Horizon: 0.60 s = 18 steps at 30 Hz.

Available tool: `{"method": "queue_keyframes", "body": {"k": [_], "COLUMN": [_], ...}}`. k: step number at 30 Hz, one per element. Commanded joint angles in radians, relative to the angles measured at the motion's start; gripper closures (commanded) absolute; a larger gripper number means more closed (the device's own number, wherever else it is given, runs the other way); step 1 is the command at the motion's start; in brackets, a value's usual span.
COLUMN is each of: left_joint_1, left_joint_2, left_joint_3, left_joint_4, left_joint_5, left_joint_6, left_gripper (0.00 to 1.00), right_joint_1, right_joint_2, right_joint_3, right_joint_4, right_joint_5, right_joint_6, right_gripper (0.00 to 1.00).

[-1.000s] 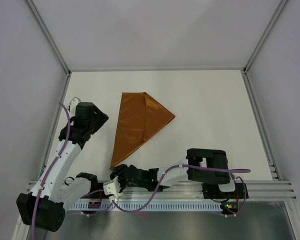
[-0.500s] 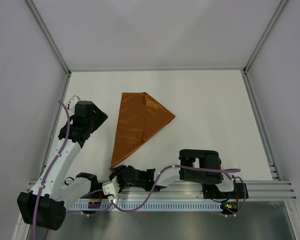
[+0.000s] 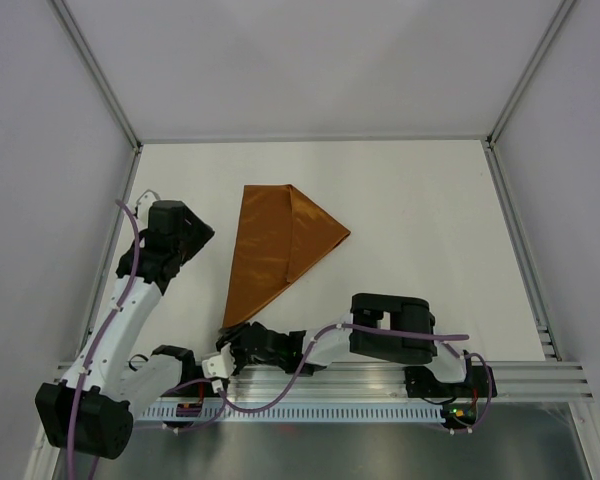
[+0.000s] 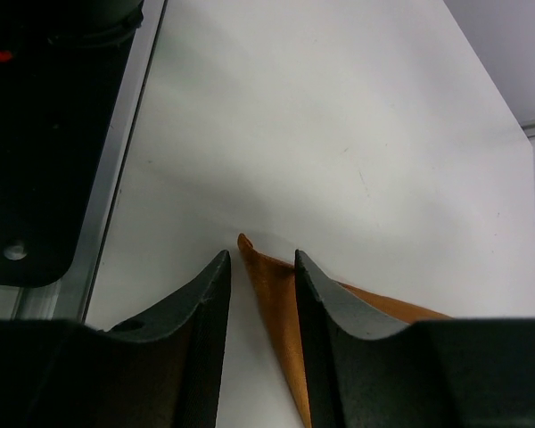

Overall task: Fold the napkin, place the utensils inside, and roll it up
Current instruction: Fold the napkin at the center of the board.

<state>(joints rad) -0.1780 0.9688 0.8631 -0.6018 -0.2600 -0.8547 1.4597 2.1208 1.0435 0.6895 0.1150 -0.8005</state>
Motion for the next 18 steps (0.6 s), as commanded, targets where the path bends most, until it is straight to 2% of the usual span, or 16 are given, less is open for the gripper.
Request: {"method": "queue_keyframes", "body": {"k": [1, 8, 14, 15, 18], "left_joint_1": [0.009, 0.012, 0.017, 0.017, 0.017], "left_joint_2": [0.007, 0.01, 0.013, 0.015, 0.015], "left_joint_3": [0.039, 0.037, 0.036, 0.036, 0.031], "left_joint_4": [0.028, 0.033, 0.039, 0.039, 0.042], "left_joint_5": [0.016, 0.019, 0.025, 0.027, 0.028], "left_joint_6": [0.037, 0.043, 0.043, 0.045, 0.045], "left_gripper": [0.31, 0.31, 0.31, 0.32, 0.31], "right_joint_1": [-0.002, -0.012, -0.013, -0.013, -0.015], "right_joint_2": [0.019, 0.041, 0.041, 0.039, 0.033], "right_joint_3": [0.032, 0.036, 0.039, 0.039, 0.038], "right_joint_4": [0.044, 0.048, 0.048, 0.048, 0.05], "right_joint_5": [-0.04, -0.048, -0.041, -0.041, -0.035], "right_joint_6": [0.012, 0.012, 0.021, 0.023, 0.021], "right_gripper": [0.59, 0.66, 0.82, 0.89, 0.94]}}
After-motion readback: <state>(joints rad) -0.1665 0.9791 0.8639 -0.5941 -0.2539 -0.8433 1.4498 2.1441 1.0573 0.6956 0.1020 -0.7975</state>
